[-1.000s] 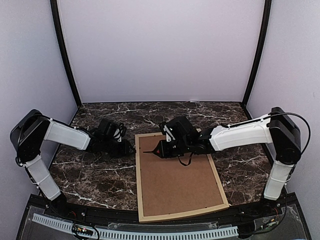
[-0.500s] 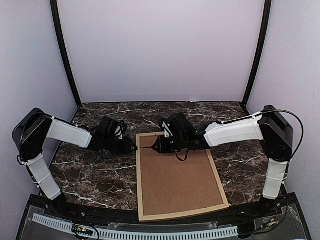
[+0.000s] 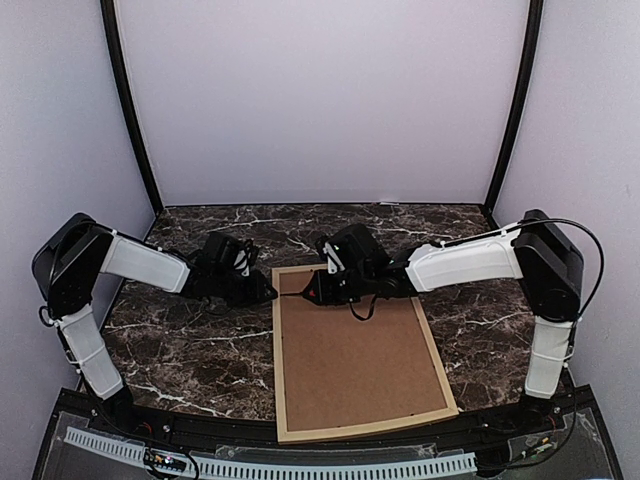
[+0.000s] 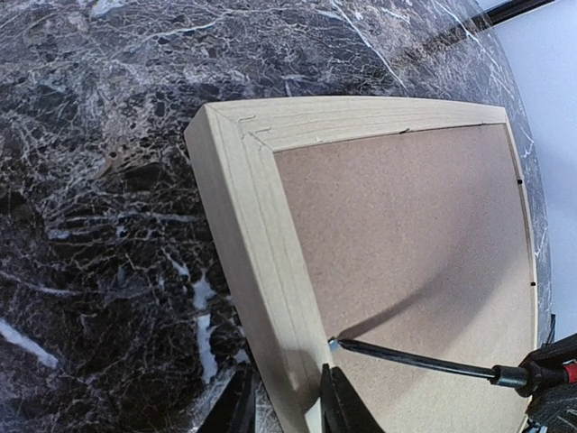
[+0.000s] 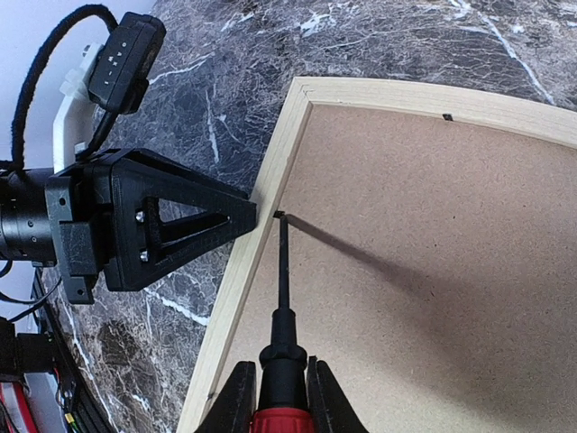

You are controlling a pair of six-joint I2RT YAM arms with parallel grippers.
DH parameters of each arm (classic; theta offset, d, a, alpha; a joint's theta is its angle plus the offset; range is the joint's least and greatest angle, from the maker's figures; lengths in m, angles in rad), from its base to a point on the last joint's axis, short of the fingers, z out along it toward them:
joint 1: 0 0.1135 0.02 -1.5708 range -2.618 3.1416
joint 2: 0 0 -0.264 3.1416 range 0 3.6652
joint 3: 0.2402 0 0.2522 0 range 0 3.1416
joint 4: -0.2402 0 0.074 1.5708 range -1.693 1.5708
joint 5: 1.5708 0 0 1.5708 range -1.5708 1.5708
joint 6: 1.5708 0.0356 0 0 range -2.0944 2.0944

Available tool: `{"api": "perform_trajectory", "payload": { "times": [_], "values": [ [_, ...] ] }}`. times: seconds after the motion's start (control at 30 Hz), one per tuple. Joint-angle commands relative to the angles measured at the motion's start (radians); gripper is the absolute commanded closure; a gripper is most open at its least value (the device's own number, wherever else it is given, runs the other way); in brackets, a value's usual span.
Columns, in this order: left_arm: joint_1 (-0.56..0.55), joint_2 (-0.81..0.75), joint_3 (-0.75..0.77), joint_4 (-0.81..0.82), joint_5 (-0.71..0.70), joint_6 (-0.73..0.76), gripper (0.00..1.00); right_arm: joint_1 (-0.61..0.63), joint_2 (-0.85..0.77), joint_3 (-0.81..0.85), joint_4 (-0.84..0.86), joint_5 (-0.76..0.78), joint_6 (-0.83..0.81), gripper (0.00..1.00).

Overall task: Take the photo out of the frame
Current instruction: Hold the photo frame at the center of the board.

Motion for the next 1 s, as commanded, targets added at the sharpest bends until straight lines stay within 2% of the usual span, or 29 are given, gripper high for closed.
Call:
{"api": "perform_trajectory", "payload": {
  "times": [0.0, 0.47, 0.97],
  "values": [
    [0.01, 0.012, 0.017, 0.003, 0.006, 0.014, 0.74, -0.004, 0.021, 0.002, 0.052, -0.036, 0.005, 1.0],
    [0.009, 0.03, -0.003, 0.032, 0.043, 0.001, 0.81, -0.003, 0.019, -0.008, 0.087, -0.094, 0.028, 1.0],
    [0.009, 0.033, -0.027, 0.059, 0.059, -0.009, 0.84, 0.002, 0.008, -0.06, 0.139, -0.128, 0.063, 1.0]
  ]
}}
